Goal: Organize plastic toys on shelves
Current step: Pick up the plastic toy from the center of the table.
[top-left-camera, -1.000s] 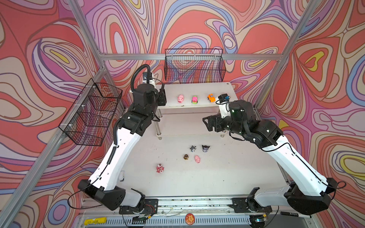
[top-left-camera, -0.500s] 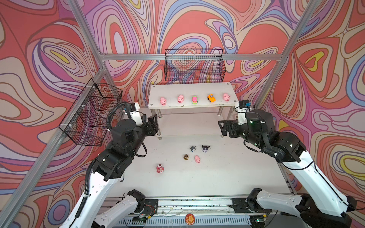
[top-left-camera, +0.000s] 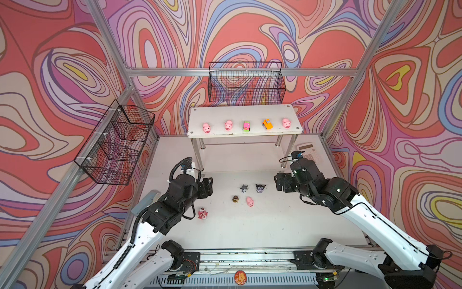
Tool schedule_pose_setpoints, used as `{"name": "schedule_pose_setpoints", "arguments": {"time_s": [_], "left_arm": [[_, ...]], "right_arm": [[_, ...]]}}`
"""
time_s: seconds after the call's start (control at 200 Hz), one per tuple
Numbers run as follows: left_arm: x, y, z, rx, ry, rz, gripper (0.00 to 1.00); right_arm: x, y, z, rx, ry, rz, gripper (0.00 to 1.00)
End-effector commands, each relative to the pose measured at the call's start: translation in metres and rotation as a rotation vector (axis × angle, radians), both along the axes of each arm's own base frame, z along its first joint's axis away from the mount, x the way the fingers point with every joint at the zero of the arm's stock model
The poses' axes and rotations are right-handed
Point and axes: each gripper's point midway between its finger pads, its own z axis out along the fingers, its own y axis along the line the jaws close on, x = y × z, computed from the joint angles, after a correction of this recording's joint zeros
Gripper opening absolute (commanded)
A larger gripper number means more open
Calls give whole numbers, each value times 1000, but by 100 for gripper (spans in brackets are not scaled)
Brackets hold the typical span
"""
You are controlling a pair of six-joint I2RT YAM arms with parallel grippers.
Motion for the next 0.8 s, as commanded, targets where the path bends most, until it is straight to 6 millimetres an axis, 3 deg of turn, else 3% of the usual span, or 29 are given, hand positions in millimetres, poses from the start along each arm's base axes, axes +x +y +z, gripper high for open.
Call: {"name": "schedule_pose_setpoints", "arguments": {"time_s": [0.0,0.09,0.371,0.641,0.796], "left_arm": [[2,-17,0,-57,-11,-35,86],[2,-25,-12,-62,11,-48,100],[0,-53,-36,-4,44,-110,100],[-1,-59,-60,30,93,-115,100],[-1,-60,-66,55,101,-119,100]], "right_arm": [[2,6,-10,50,11,-15,93],[3,9,-22,52,31,-12,93],[10,20,-55,47,85,13,91],[27,35,-94,84,184,-36,94],[40,49,-105,99,221,-38,95]]}}
